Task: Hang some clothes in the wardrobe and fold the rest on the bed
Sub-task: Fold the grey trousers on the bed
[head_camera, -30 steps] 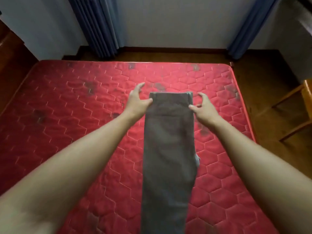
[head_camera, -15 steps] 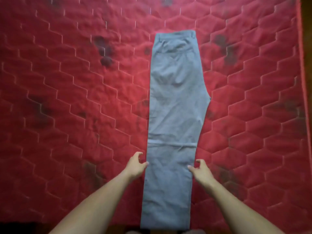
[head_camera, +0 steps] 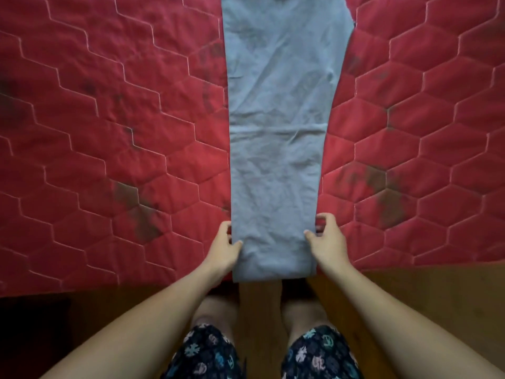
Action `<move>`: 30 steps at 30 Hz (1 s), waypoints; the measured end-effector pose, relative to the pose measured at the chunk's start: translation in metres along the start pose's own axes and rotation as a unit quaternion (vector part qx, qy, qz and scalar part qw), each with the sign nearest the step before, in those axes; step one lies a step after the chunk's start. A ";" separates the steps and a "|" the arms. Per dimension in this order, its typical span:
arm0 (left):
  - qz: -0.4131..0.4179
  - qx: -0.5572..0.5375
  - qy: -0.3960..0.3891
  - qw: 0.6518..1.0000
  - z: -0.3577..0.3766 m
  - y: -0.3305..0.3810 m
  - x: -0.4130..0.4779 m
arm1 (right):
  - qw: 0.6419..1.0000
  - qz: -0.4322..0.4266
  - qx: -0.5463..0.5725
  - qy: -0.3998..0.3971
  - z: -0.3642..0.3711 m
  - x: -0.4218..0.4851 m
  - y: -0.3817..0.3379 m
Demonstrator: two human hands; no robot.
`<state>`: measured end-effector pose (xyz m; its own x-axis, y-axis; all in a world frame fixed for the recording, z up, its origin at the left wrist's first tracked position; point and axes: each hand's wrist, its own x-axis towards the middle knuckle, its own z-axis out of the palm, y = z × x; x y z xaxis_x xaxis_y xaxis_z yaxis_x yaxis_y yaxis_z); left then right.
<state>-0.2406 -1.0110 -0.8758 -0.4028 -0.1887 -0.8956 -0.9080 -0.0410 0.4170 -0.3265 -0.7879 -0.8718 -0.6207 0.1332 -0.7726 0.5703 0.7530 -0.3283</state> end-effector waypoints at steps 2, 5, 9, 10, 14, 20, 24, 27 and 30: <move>0.019 -0.030 0.014 0.999 0.004 -0.019 -0.008 | 0.999 -0.012 0.022 0.034 0.007 -0.014 0.010; 0.030 -0.058 0.016 0.998 0.009 -0.041 -0.013 | 1.000 0.005 -0.012 0.006 0.016 -0.017 0.025; 0.080 -0.004 0.000 0.997 0.014 -0.060 -0.016 | 0.996 0.003 -0.082 -0.034 0.017 -0.012 0.041; 0.077 0.004 -0.003 0.997 0.014 -0.064 -0.016 | 0.996 -0.011 -0.080 -0.033 0.016 -0.011 0.046; 0.058 -0.028 0.012 0.998 0.010 -0.078 -0.009 | 0.996 -0.023 0.077 -0.039 0.014 -0.006 0.069; 0.070 -0.077 -0.010 0.994 0.016 -0.108 -0.009 | 0.981 -0.037 0.174 -0.079 0.017 -0.004 0.093; 0.073 -0.027 -0.131 0.988 0.005 -0.106 -0.007 | 0.972 -0.120 0.111 -0.167 0.014 -0.007 0.096; 0.096 0.047 -0.131 0.986 -0.001 -0.104 -0.009 | 0.973 -0.105 0.028 -0.204 0.010 -0.007 0.096; 0.096 0.000 -0.105 0.990 0.000 -0.102 -0.013 | 0.976 -0.060 0.113 -0.178 0.009 -0.007 0.103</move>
<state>-0.1431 -1.0045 -0.9067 -0.5830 0.0155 -0.8123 -0.8124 -0.0249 0.5826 -0.2586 -0.7167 -0.9054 -0.4877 -0.2100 -0.8474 0.6338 0.5824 -0.5091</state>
